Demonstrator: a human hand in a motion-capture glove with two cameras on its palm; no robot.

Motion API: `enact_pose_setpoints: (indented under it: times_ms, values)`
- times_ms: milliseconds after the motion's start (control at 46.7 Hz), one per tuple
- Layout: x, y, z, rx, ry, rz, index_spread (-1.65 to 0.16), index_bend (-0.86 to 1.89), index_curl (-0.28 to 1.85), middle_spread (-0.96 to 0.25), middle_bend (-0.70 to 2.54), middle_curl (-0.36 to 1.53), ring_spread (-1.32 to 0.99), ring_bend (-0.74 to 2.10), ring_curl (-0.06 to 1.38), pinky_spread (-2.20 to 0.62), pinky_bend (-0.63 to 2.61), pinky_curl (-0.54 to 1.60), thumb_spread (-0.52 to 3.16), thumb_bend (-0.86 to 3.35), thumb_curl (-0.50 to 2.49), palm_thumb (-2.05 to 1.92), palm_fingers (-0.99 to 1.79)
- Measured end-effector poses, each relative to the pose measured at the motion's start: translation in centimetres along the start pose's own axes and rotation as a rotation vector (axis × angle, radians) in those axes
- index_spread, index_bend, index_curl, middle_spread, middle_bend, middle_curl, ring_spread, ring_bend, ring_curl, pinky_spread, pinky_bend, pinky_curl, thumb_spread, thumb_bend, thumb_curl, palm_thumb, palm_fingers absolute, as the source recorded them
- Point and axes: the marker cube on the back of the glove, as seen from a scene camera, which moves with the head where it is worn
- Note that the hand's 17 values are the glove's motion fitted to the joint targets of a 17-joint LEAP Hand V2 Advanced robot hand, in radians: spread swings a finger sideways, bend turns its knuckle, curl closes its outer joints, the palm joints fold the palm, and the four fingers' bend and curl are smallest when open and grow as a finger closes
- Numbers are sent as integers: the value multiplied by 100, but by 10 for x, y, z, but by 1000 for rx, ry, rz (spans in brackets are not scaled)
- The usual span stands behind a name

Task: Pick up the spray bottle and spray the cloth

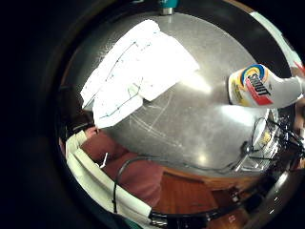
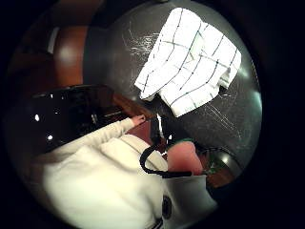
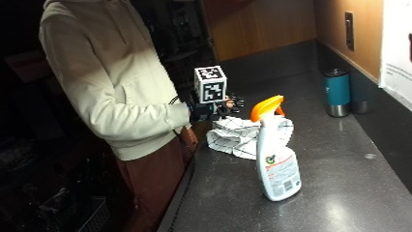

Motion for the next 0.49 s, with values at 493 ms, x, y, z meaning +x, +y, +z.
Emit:
enact_pose_setpoints:
  times_ms: [493]
  values:
    - [5,14,-11,145,-18,-9,-39,22,25,-5,19,20,-1,19,10,16,29,21,93,13,29,61,14]
